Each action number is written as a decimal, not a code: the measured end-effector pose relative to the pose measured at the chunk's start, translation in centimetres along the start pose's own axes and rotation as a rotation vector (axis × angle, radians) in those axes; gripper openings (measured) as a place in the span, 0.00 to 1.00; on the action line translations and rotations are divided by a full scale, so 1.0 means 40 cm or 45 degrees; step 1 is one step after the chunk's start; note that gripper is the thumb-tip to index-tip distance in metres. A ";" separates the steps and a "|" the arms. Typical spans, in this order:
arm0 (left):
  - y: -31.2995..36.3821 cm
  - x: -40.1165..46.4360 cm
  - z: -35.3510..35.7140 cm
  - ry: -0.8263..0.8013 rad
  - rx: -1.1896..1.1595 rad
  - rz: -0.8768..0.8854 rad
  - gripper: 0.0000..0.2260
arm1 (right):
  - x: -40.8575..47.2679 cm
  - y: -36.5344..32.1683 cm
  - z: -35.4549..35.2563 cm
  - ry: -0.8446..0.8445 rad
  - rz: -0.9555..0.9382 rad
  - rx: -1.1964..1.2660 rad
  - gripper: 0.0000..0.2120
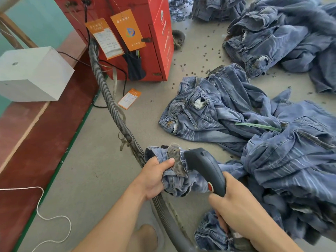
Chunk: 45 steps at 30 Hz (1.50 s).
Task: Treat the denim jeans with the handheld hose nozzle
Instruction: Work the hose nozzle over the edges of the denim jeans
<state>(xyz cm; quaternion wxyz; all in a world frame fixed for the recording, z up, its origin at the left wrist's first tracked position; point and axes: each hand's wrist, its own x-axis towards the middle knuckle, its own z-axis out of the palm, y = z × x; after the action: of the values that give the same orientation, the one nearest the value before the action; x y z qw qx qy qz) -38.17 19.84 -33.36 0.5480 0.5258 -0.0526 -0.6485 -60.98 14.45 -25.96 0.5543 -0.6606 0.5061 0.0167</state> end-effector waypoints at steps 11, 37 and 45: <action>0.011 -0.015 -0.015 -0.114 0.134 -0.042 0.13 | -0.002 -0.018 -0.007 0.049 0.003 -0.166 0.07; 0.004 -0.026 -0.013 -0.194 0.307 -0.154 0.12 | -0.011 -0.018 -0.103 0.026 -0.033 -0.015 0.05; 0.032 -0.011 -0.019 -0.129 0.262 -0.129 0.13 | -0.023 -0.004 -0.017 -0.056 -0.051 -0.407 0.09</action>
<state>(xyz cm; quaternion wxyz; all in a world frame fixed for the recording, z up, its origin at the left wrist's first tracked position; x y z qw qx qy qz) -36.83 20.05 -32.59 0.4542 0.5479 -0.1198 -0.6922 -61.67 14.52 -25.06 0.4532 -0.7499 0.4714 0.1005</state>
